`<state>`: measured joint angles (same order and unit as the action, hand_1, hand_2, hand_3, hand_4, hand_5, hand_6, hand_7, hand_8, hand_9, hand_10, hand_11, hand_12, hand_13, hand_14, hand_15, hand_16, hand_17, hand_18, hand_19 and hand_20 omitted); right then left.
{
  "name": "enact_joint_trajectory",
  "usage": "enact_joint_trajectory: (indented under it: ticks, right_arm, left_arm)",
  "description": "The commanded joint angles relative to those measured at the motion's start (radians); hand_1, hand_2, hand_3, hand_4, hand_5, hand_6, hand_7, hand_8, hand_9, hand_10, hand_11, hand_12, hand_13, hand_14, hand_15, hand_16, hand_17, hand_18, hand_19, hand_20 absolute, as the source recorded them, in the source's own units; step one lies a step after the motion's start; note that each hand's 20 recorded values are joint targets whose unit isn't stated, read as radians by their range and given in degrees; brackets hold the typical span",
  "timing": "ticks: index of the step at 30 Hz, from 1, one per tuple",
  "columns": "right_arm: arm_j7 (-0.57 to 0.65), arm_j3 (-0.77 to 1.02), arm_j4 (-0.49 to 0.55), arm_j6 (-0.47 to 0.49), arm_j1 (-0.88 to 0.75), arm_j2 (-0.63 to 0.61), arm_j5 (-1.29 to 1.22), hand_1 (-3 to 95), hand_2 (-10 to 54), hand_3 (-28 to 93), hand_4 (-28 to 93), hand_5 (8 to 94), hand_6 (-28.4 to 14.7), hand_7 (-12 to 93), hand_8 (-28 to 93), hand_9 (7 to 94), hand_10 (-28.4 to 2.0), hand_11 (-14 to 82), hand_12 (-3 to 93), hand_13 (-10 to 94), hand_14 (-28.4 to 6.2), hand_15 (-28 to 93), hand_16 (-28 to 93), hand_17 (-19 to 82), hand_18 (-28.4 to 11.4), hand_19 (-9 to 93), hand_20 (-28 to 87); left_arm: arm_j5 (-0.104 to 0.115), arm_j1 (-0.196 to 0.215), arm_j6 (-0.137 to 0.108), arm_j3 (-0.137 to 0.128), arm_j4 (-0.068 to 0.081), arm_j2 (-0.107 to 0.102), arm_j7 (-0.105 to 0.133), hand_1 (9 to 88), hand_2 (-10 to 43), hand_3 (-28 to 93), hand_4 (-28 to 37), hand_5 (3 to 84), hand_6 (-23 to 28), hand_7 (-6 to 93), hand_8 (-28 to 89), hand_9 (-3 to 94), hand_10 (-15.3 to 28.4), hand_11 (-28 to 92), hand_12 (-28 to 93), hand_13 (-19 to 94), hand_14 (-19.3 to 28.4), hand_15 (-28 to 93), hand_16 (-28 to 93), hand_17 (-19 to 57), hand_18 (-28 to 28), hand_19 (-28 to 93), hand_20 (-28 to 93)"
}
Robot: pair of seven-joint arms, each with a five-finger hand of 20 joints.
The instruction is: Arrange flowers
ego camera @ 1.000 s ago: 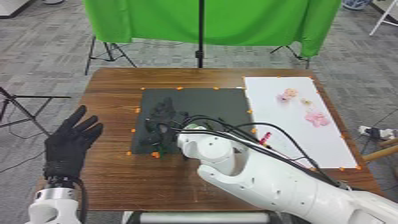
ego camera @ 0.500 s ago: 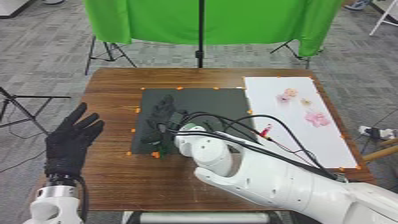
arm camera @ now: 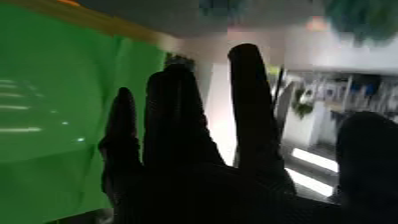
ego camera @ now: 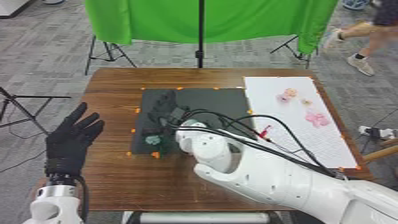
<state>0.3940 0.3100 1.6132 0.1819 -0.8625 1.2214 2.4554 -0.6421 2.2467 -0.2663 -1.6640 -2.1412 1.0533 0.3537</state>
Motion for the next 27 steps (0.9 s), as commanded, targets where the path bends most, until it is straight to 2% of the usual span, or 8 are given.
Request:
enact_joint_trajectory:
  ticks: [1, 4, 5, 11, 13, 15, 18, 27]
  right_arm:
    - [0.077, 0.076, 0.102, -0.176, 0.02, -0.072, -0.135, -0.2, 18.9, 71, -28, 53.8, 4.2, 13, -13, 28.6, -25.2, 59.6, 21.0, 16, -23.0, 93, 11, -6, -21.8, 62, 40]
    - [0.119, 0.174, 0.161, -0.245, -0.006, -0.147, -0.222, 1.7, 16.5, 75, -28, 54.0, 3.6, 13, -13, 31.9, -24.5, 59.5, 20.6, 19, -22.8, 92, 11, -5, -22.3, 63, 40]
    - [0.134, 0.21, 0.186, -0.268, -0.019, -0.185, -0.24, 2.9, 15.4, 76, -28, 54.1, 3.4, 13, -13, 33.0, -24.4, 59.2, 20.3, 20, -22.6, 92, 10, -5, -22.3, 63, 40]
    - [0.273, 0.427, 0.282, -0.325, -0.133, -0.396, -0.364, 10.9, 9.1, 80, -27, 49.3, 0.3, 13, -12, 37.3, -23.4, 55.5, 18.5, 26, -22.1, 87, 10, -2, -23.6, 63, 40]
    - [0.328, 0.487, 0.278, -0.321, -0.174, -0.449, -0.395, 13.4, 7.4, 81, -27, 48.2, -0.1, 13, -12, 37.7, -23.2, 54.6, 18.1, 29, -21.7, 86, 10, 0, -23.9, 65, 40]
    - [0.391, 0.559, 0.266, -0.329, -0.231, -0.48, -0.427, 15.7, 5.8, 81, -27, 47.2, -0.3, 13, -11, 38.4, -22.9, 53.2, 17.4, 31, -21.5, 85, 10, 3, -24.1, 67, 41]
    - [0.483, 0.596, 0.226, -0.352, -0.271, -0.524, -0.421, 19.2, 4.6, 81, -26, 46.7, -0.7, 13, -11, 40.7, -22.6, 47.4, 15.6, 33, -21.5, 84, 10, 6, -24.3, 69, 42]
    - [0.607, 0.616, 0.088, -0.226, -0.308, -0.55, -0.44, 22.7, 1.0, 82, -27, 46.3, -0.7, 14, -12, 41.0, -22.7, 33.9, 14.5, 32, -21.9, 81, 8, 7, -24.7, 71, 42]
  left_arm:
    - [0.009, 0.027, 0.0, 0.011, 0.004, 0.01, 0.015, 19.9, 7.3, 81, -28.3, 36.6, 8.7, 7.6, -8, 33.6, 20.1, 25, 11, 21, 27.7, 58, -11, -7.9, 28.4, 57, 2]
    - [0.008, 0.031, 0.002, 0.009, 0.004, 0.011, 0.019, 19.8, 7.3, 81, -28.3, 36.6, 8.7, 7.7, -8, 33.6, 20.1, 25, 11, 21, 27.7, 59, -11, -7.9, 28.4, 57, 2]
    - [0.011, 0.026, -0.002, 0.018, 0.006, 0.005, 0.031, 19.8, 7.3, 81, -28.3, 36.6, 8.7, 7.7, -8, 33.6, 20.1, 25, 11, 21, 27.8, 59, -11, -7.9, 28.4, 57, 2]
    - [0.01, 0.036, 0.0, 0.021, 0.007, 0.008, 0.029, 19.6, 7.2, 81, -28.3, 36.5, 8.6, 7.7, -8, 33.6, 20.1, 25, 11, 21, 27.6, 58, -11, -7.9, 28.4, 57, 2]
    - [0.013, 0.041, 0.0, 0.021, 0.006, 0.006, 0.037, 19.5, 7.2, 81, -28.3, 36.5, 8.6, 7.7, -8, 33.6, 20.1, 25, 11, 21, 27.6, 58, -11, -7.9, 28.4, 57, 1]
    - [0.007, 0.039, 0.008, 0.018, 0.008, 0.012, 0.027, 19.6, 7.3, 81, -28.3, 36.4, 8.5, 7.6, -8, 33.6, 20.1, 25, 11, 21, 27.6, 58, -11, -7.9, 28.4, 57, 1]
    - [0.006, 0.036, 0.011, 0.017, 0.01, 0.013, 0.03, 19.5, 7.3, 81, -28.3, 36.2, 8.2, 7.5, -8, 33.4, 20.0, 24, 11, 21, 27.7, 58, -11, -7.9, 28.4, 57, 1]
    - [0.013, 0.03, 0.012, 0.015, 0.017, 0.015, 0.032, 19.4, 7.3, 81, -28.3, 35.9, 7.9, 7.1, -8, 33.3, 19.9, 24, 11, 21, 27.7, 58, -11, -7.9, 28.4, 57, 1]
